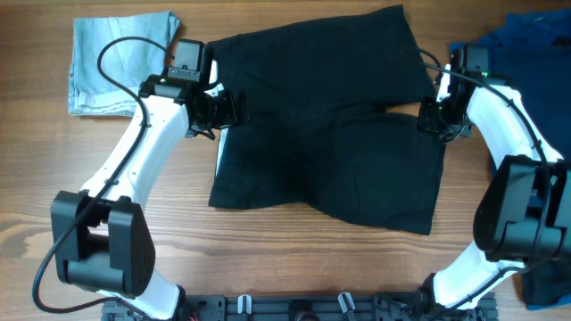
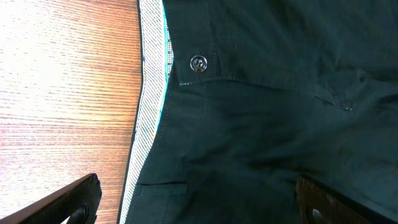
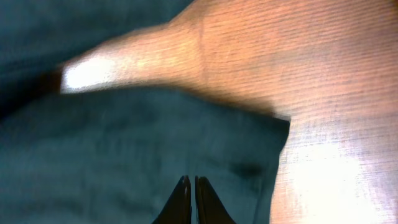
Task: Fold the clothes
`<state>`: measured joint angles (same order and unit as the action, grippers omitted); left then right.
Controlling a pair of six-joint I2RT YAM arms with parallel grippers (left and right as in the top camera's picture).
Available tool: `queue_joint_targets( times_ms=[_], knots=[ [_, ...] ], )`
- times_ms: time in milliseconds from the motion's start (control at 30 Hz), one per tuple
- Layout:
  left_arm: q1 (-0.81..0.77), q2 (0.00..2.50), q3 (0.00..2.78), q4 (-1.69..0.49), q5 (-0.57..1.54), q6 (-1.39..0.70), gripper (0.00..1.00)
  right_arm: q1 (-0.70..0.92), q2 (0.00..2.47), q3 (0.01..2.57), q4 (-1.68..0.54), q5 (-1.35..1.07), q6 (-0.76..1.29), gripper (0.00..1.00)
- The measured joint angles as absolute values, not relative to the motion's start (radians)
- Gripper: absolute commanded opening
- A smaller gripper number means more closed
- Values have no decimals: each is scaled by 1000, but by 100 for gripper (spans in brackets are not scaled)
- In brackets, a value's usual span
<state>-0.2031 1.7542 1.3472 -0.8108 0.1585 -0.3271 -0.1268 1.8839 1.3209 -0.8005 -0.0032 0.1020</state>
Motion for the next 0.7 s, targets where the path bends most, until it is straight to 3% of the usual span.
queue_joint_targets(
  times_ms=[700],
  knots=[
    [-203, 1754, 1347, -811, 159, -327, 100, -130, 2069, 1333, -433, 1, 142, 4]
  ],
)
